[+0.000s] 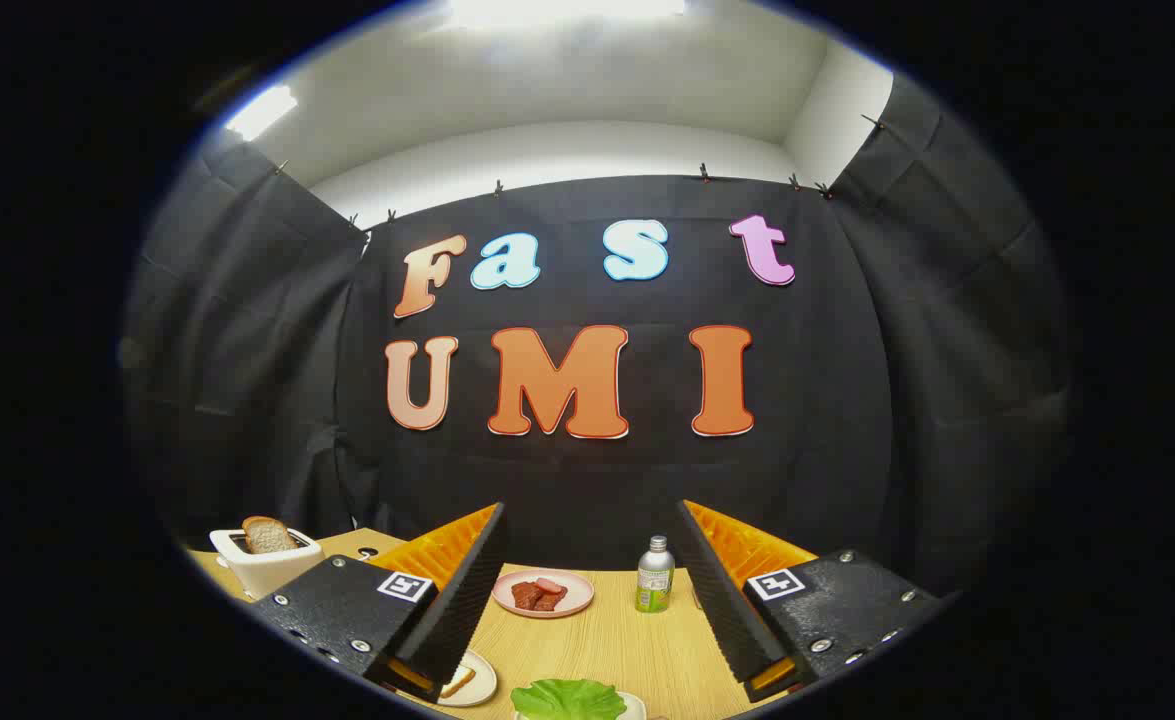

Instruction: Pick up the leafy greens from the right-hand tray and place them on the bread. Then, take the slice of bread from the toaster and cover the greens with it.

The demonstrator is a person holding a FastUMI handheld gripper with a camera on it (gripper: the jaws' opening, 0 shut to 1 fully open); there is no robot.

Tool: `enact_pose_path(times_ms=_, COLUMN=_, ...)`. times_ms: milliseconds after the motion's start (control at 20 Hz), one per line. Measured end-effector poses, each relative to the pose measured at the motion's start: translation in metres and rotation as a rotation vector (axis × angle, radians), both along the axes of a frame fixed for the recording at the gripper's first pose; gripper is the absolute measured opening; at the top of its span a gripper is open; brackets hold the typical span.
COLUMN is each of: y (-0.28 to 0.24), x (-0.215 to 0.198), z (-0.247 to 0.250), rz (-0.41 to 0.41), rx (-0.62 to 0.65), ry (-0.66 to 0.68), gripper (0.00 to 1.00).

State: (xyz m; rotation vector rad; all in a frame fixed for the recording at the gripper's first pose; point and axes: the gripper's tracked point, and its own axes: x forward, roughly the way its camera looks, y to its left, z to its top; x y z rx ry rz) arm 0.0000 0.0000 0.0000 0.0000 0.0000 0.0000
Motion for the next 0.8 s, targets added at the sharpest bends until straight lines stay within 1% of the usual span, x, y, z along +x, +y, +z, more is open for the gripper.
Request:
enact_pose_path(times_ms=550, y=-0.002, x=0.002, z=0.001, rz=0.001, rx=0.012, ry=0.008, gripper=0.98)
enact_pose_path(times_ms=800, y=-0.003, x=0.006, z=-0.010, rz=0.004, rx=0.027, ry=0.059, gripper=0.98)
